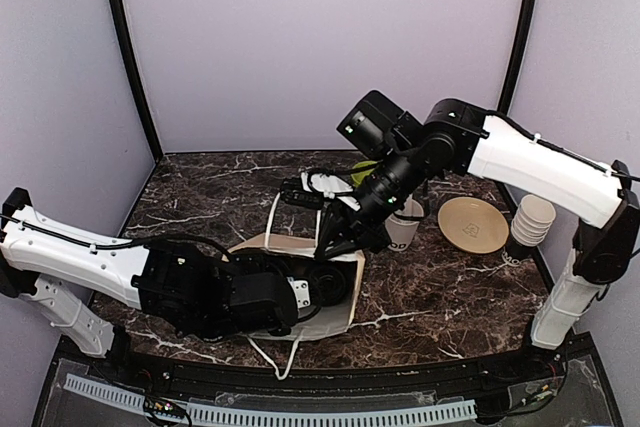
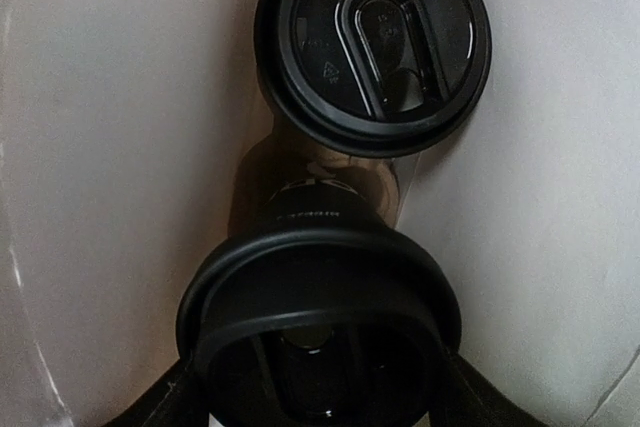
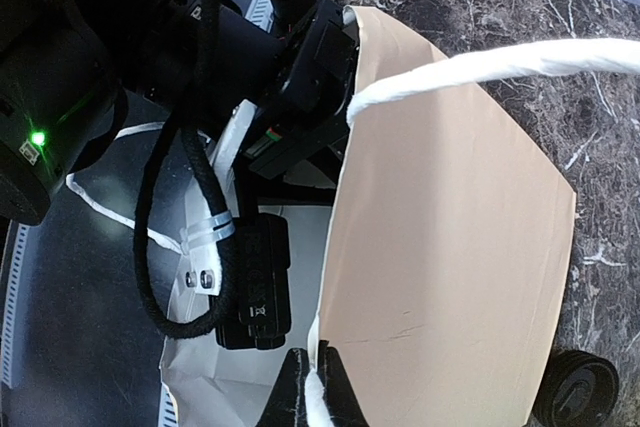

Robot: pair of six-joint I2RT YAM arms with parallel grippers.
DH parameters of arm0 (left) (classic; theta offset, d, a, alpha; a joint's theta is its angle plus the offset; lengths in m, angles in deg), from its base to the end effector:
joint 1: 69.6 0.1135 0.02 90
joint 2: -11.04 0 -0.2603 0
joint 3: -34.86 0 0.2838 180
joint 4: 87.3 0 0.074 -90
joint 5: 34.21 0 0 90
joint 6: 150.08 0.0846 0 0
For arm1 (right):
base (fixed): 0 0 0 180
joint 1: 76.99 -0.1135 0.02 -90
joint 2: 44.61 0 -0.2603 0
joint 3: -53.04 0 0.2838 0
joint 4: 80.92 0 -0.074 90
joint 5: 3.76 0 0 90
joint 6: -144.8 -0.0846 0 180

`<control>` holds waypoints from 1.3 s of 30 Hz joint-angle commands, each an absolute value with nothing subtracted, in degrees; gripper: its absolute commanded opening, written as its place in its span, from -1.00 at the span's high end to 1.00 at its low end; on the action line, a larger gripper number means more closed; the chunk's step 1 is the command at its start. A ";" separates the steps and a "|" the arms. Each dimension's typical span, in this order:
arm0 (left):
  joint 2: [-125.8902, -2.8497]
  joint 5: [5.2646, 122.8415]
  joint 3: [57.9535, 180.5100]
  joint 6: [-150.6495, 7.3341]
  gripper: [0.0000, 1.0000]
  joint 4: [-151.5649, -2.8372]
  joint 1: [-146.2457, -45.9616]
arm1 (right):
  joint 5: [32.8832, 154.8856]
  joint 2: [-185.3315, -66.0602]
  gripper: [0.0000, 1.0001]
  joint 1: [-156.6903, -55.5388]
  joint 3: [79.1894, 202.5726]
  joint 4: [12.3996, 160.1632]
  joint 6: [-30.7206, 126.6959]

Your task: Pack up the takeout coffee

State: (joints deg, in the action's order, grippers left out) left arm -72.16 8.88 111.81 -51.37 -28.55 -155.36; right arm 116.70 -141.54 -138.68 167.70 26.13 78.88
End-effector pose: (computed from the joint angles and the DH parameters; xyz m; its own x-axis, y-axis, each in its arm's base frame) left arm 0.0858 -0.3215 0.2216 0.0335 0.9477 -0.3175 0.6610 0.2173 0.7182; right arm 0.1546 0.3774 0.3376 0.0100 -0.7231 -0.6907 -0.9770 -0.1543 0.1474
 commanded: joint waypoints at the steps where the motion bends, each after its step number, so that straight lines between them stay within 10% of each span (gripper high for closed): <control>1: -70.55 11.38 110.52 -47.50 0.34 -32.88 -155.03 | 122.12 -142.33 1.00 -138.58 169.30 25.62 79.15; 39: -75.45 23.85 123.00 -53.80 0.36 -15.71 -154.95 | 130.73 -142.69 0.79 -138.79 166.30 18.86 86.72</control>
State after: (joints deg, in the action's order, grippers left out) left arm -75.38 25.20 121.45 -52.79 -18.83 -154.99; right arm 131.85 -141.91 -137.21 165.62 23.33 82.31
